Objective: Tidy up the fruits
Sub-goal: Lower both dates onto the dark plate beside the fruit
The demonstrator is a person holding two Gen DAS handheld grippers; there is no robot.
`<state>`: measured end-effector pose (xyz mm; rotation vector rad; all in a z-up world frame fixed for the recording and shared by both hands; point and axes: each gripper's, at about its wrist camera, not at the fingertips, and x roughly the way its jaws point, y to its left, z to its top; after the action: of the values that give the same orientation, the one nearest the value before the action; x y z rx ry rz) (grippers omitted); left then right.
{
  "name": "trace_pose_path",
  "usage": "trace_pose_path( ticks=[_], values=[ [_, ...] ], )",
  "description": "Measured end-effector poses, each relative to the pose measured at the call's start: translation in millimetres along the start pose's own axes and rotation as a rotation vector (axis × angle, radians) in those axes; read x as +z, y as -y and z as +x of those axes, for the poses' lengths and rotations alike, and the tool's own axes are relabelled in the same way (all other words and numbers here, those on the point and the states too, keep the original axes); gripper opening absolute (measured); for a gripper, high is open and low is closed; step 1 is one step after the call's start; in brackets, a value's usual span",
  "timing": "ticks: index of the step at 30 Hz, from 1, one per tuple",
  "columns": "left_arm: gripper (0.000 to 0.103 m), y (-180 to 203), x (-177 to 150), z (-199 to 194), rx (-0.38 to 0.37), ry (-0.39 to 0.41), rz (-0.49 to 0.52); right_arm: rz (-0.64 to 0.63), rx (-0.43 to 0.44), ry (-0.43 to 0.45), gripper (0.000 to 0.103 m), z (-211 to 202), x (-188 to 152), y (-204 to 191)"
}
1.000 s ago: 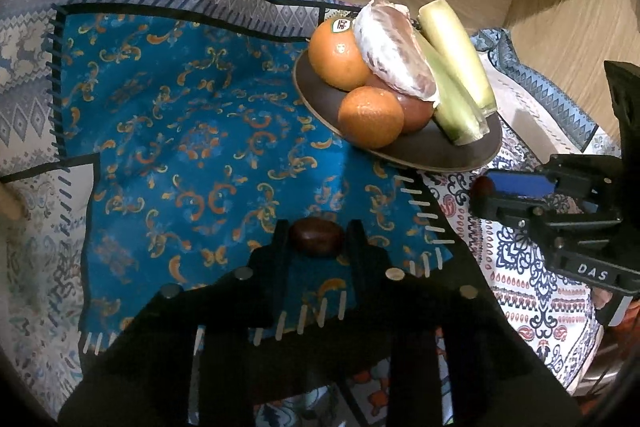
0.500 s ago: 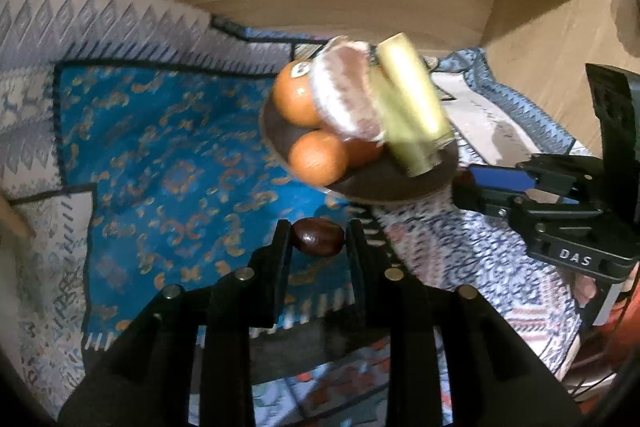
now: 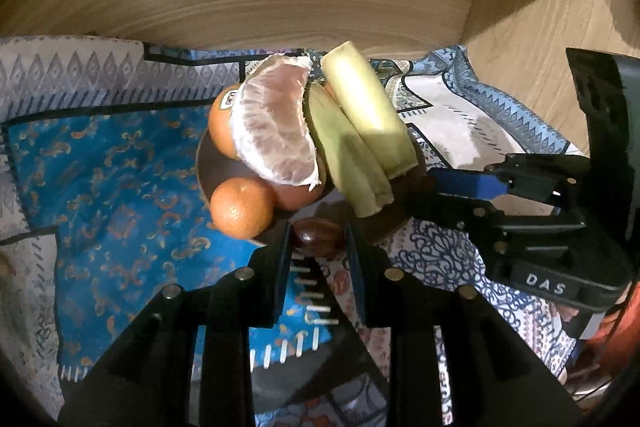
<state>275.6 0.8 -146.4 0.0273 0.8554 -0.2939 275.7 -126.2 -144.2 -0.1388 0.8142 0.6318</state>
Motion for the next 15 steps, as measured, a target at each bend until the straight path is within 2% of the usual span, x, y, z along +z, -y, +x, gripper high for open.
trace_pose_path(
  ticks=[15],
  values=[
    [0.028,0,0,18,-0.002,-0.046,-0.017,-0.002,0.010,-0.030,0.024,11,2,5]
  ],
)
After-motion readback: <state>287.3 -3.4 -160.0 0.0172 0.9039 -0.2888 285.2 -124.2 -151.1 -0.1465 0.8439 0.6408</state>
